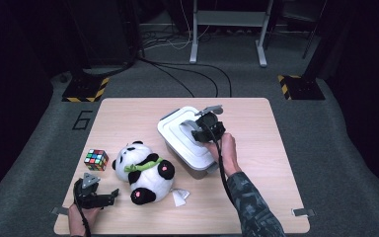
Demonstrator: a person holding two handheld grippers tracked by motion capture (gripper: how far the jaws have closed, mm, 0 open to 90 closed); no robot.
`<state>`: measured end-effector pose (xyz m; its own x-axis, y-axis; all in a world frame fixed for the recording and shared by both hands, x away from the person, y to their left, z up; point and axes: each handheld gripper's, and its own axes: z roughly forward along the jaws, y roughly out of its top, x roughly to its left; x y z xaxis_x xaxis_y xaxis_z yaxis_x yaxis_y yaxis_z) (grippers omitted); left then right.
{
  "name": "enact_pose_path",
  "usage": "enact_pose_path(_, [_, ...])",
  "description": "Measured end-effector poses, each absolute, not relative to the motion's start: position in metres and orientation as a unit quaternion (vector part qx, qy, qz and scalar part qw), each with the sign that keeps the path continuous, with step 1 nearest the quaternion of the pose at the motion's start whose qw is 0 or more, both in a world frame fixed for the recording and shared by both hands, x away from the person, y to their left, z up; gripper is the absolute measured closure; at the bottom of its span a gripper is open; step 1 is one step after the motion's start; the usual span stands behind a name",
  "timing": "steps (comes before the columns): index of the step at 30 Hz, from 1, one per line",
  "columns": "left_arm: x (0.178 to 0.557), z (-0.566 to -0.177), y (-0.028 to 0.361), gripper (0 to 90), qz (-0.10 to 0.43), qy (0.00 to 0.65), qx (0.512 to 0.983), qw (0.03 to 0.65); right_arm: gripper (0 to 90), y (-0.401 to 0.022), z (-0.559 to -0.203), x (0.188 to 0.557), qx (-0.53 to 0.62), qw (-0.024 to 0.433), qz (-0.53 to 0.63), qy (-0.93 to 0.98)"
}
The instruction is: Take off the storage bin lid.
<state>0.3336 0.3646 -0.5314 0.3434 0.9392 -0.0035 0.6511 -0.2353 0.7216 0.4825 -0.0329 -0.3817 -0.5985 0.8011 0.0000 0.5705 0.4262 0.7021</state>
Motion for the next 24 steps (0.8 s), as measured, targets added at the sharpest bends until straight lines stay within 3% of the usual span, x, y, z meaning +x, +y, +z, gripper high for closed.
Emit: enact_pose_path(24, [0.334, -0.531, 0.365, 2.6, 0.223, 0.528, 0.754, 0.322, 66.8, -0.053, -0.356, 0.482, 0.421, 0.195, 0.360, 0.809])
